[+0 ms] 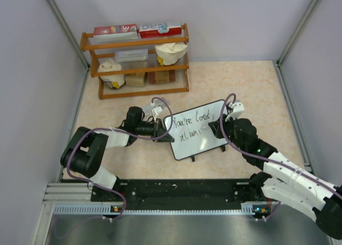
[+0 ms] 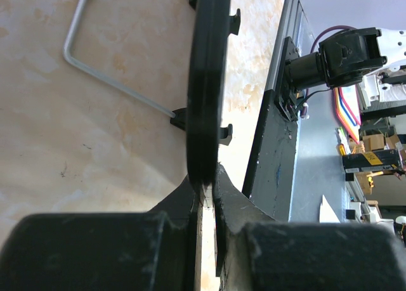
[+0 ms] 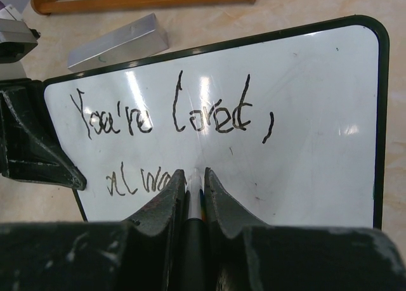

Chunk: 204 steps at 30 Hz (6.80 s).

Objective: Write a sentence on the whiteboard
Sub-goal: Write a sentence at the center of the board.

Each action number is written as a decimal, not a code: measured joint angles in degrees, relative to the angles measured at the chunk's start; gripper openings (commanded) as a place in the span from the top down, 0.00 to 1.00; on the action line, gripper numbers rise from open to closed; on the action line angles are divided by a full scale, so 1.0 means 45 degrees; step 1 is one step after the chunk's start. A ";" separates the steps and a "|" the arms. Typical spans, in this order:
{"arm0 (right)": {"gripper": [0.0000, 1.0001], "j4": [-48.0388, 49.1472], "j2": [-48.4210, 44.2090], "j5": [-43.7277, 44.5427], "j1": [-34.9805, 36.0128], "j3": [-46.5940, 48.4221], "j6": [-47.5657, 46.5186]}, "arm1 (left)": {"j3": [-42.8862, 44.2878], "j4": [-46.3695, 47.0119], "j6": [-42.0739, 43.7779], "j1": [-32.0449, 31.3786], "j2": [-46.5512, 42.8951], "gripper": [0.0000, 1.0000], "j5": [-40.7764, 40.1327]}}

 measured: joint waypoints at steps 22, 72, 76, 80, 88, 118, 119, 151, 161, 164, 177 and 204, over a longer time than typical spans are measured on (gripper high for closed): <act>1.00 -0.0112 -0.0534 -0.0287 -0.0024 -0.0549 0.0053 | 0.0000 0.0000 -0.0005 0.0000 0.0000 1.00 0.0000; 1.00 -0.0787 -0.1049 -0.0816 -0.1253 -0.0253 0.0287 | 0.0000 0.0000 0.0000 0.0000 0.0000 1.00 0.0000; 1.00 -0.0593 -0.0894 -0.0869 -0.1399 -0.0248 0.0238 | 0.0000 0.0000 0.0000 0.0000 0.0000 1.00 0.0000; 1.00 -0.0476 -0.0845 -0.0942 -0.1418 -0.0248 0.0238 | 0.0000 0.0000 0.0000 0.0000 0.0000 1.00 0.0000; 1.00 0.0005 -0.0597 -0.1214 -0.1418 -0.0243 0.0243 | 0.0000 0.0000 0.0000 0.0000 0.0000 1.00 0.0000; 1.00 -0.0155 -0.0398 -0.1817 -0.1418 -0.0262 0.0243 | 0.0000 0.0000 0.0000 0.0000 0.0000 1.00 0.0000; 1.00 -0.0185 -0.0452 -0.1817 -0.1418 -0.0262 0.0243 | 0.0000 0.0000 0.0000 0.0000 0.0000 1.00 0.0000; 1.00 -0.0092 -0.0646 -0.1875 -0.1428 -0.0432 0.0243 | 0.0000 0.0000 0.0000 0.0000 0.0000 1.00 0.0000; 1.00 0.0223 -0.0223 -0.1977 -0.1428 -0.0432 0.0340 | 0.0000 -0.0015 -0.0005 0.0000 0.0000 1.00 -0.0005; 1.00 0.0175 -0.0262 -0.1972 -0.1433 -0.0437 0.0345 | 0.0000 -0.0015 -0.0005 0.0000 0.0000 1.00 -0.0005; 1.00 -0.0185 -0.0724 -0.1753 -0.1433 -0.0695 0.0340 | 0.0000 -0.0010 -0.0005 0.0000 0.0000 1.00 -0.0005; 1.00 -0.0073 -0.0777 -0.2365 -0.1433 -0.1035 0.0578 | 0.0000 -0.0029 -0.0010 0.0000 0.0000 1.00 -0.0015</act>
